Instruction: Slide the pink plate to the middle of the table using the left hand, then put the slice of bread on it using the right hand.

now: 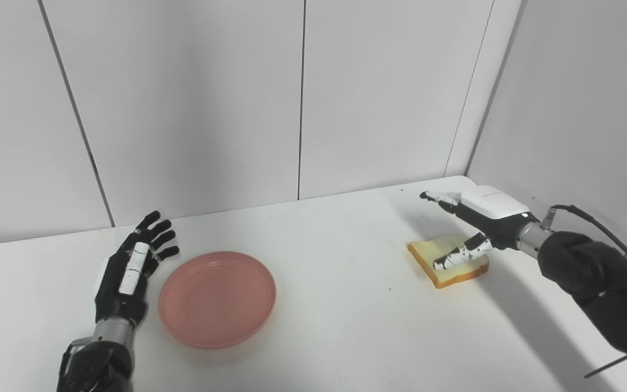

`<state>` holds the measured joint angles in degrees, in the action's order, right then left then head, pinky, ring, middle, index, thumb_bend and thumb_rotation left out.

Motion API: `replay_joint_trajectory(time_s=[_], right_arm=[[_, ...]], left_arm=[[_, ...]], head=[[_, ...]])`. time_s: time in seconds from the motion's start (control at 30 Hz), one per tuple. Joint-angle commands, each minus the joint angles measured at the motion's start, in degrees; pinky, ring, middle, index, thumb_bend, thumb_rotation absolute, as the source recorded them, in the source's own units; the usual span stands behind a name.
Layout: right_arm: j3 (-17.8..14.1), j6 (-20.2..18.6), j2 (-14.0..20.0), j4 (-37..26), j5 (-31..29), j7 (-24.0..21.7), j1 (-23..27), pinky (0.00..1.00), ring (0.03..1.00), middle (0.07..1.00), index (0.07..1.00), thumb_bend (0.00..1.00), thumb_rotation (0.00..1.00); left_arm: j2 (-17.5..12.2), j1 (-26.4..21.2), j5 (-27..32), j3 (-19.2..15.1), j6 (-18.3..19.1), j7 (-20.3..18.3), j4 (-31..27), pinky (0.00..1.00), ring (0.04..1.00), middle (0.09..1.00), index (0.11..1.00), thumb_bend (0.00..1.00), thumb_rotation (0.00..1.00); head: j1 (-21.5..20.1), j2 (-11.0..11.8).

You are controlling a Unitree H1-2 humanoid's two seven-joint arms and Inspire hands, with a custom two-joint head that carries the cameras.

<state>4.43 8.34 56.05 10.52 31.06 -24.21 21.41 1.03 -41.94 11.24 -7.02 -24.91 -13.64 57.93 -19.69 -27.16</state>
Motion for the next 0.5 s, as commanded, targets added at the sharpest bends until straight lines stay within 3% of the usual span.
replay_joint_trajectory(time_s=[0.0,0.2,0.47], right_arm=[[0.2,-3.1,3.5,-2.4,1.3,-3.3,3.5,0.91,0.947,0.957,0.98,1.0,0.36],[2.6,-6.7,5.4,-3.4,2.6,-12.3,6.2,0.9,0.949,0.975,0.999,1.0,0.26],[5.7,-8.1,4.9,-3.9,6.1,-18.4,8.9,0.89,0.948,0.971,0.962,1.0,0.23]], left_arm=[[0.0,2.5,0.2,0.1,-1.9,-1.0,1.3,0.7,0.805,0.811,0.801,0.97,0.69],[-0.1,2.6,0.0,0.2,-1.9,-0.9,1.2,0.7,0.805,0.814,0.804,0.99,0.7],[0.0,2.6,0.0,0.3,-1.9,-0.9,1.4,0.7,0.808,0.813,0.804,0.98,0.7]], head=[[0.0,-0.1],[0.1,-0.1],[0.1,-0.2]])
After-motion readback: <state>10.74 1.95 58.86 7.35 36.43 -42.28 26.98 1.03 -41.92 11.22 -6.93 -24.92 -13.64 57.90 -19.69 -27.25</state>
